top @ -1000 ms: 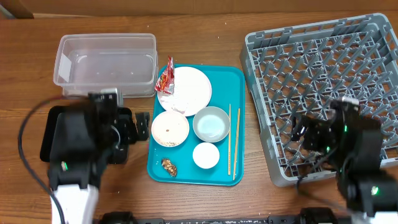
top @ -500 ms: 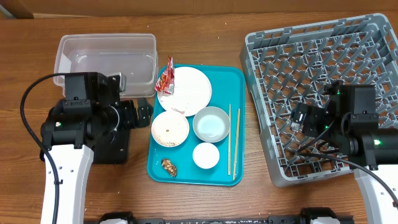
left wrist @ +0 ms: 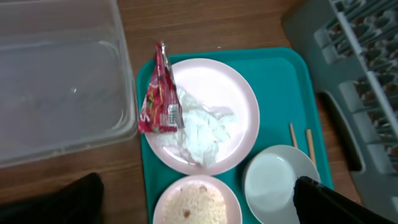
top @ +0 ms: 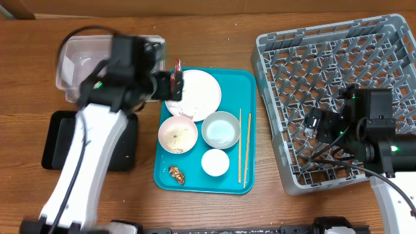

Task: Sort waste into correct bins and load items into the dishwasher
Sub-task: 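Move the left gripper over the pink plate toward the red wrapper, then grasp the red wrapper and tissue with the left gripper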

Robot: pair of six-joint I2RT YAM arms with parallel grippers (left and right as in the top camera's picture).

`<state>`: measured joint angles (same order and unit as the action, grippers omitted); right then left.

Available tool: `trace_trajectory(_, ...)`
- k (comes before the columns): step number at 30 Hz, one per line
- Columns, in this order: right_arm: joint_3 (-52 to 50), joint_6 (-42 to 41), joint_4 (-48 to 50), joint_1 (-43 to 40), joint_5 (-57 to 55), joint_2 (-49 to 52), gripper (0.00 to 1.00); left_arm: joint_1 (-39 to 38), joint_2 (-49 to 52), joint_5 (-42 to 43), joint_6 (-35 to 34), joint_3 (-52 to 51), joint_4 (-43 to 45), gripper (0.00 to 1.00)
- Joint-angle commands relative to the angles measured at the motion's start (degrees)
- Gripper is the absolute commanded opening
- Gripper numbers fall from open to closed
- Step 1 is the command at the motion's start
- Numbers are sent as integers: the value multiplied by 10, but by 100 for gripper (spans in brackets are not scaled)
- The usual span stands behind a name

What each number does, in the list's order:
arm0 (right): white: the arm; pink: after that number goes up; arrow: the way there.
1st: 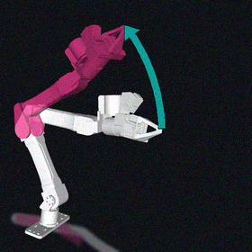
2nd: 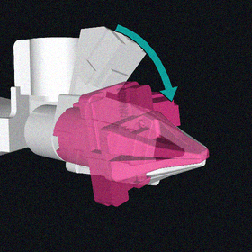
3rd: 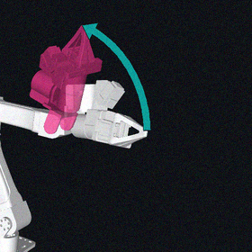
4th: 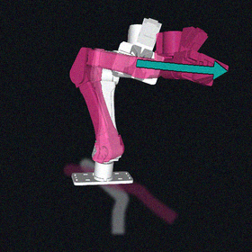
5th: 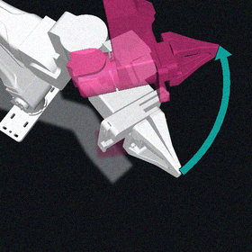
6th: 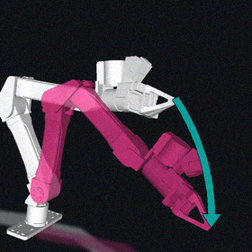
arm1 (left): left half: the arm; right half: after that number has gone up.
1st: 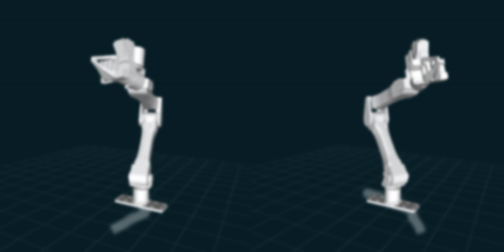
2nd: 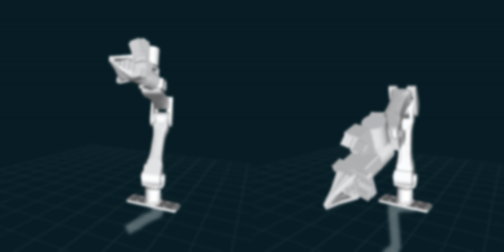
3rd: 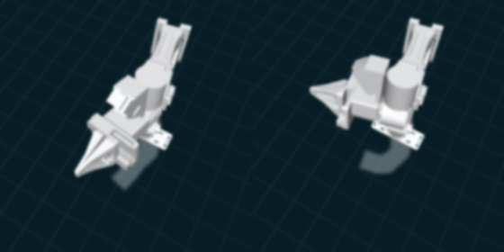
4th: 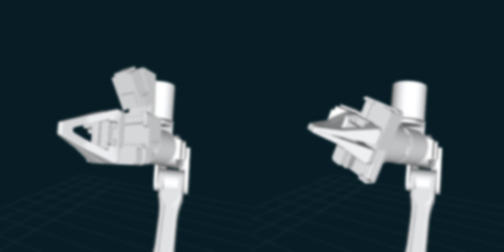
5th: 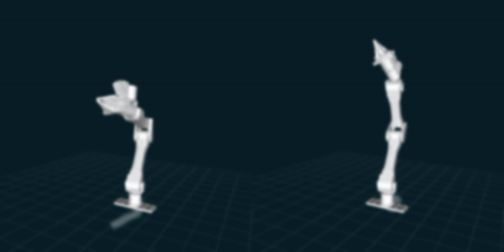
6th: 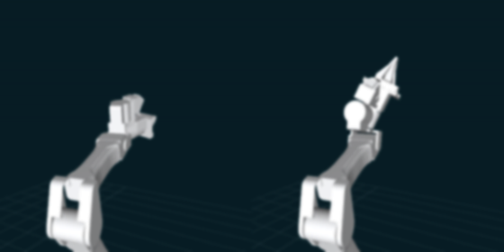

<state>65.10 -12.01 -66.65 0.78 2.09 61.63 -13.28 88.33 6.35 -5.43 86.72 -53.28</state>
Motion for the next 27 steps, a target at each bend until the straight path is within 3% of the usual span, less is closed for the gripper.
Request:
trace_trajectory(1,16,0,3,-2,-5,-5,100,-24,70,-60,27,39,5,97)
trace_trajectory(11,16,0,3,-2,-5,-5,100,-44,207,-98,40,44,100,95)
trace_trajectory(27,16,0,3,-2,-5,-5,100,-44,301,-160,42,44,160,93)
